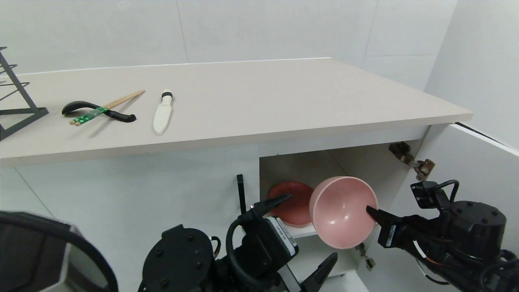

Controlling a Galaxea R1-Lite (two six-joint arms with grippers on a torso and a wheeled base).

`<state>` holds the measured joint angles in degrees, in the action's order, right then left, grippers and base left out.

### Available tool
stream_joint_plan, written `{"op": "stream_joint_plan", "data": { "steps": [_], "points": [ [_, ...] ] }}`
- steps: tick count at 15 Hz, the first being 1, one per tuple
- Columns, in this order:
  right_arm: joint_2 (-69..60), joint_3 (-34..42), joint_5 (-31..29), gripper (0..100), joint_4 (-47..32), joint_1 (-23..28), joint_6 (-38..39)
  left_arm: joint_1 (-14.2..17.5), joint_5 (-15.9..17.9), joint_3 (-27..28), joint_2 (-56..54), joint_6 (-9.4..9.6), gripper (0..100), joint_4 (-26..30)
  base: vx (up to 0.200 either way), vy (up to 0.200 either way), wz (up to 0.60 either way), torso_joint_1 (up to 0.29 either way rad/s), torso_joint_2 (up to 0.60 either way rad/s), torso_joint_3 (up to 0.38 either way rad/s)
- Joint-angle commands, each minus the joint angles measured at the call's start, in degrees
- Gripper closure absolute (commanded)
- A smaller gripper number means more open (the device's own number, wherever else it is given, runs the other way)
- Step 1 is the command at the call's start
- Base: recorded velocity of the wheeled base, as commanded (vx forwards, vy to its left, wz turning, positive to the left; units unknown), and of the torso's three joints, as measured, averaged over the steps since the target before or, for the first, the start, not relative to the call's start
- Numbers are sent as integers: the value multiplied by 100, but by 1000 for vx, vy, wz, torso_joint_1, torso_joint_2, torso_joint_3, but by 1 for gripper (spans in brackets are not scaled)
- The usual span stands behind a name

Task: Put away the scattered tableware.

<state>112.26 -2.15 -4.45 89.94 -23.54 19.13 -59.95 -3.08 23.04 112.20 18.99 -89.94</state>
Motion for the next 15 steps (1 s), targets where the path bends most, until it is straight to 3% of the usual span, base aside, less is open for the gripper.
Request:
{"op": "stream_joint_plan", "data": {
  "steps": [1, 3, 5, 9, 10, 12, 13, 14, 15],
  "points": [
    [-64, -5, -3, 100, 6, -212, 329, 195, 115, -432, -875, -18, 0, -6, 0, 0, 0, 0, 0, 0],
    [393, -304, 6, 100, 6, -221, 487, 572, 783, -1126, -1464, -36, 0, -6, 0, 0, 0, 0, 0, 0],
    [903, -576, 23, 100, 6, -221, 478, 924, 1222, -1785, -1992, -36, 0, -6, 0, 0, 0, 0, 0, 0],
    [1527, -1060, 23, 100, 6, -204, 425, 1680, 1293, -2304, -3231, -256, 0, -6, 0, 0, 0, 0, 0, 0],
    [1755, -1244, 32, 100, 6, -212, 390, 2146, 1293, -2304, -3846, -273, 0, -6, 0, 0, 0, 0, 0, 0],
    [1869, -1324, 102, 100, 6, -221, 205, 2682, 1302, -2304, -4435, -291, 0, -6, 0, 0, 0, 0, 0, 0],
    [1931, -1341, 357, 100, 6, -186, -58, 3042, 1337, -2304, -5033, -563, 0, 38, 0, 0, 0, 0, 0, 0],
    [1940, -1438, 550, 100, 6, -160, -199, 3121, 1609, -2304, -5314, -730, 0, 284, 0, 0, 0, 0, 0, 0],
    [1948, -1587, 656, 100, 6, -133, -304, 3200, 1934, -2304, -5428, -730, 0, 478, 0, 0, 0, 0, 0, 0]
  ]
}}
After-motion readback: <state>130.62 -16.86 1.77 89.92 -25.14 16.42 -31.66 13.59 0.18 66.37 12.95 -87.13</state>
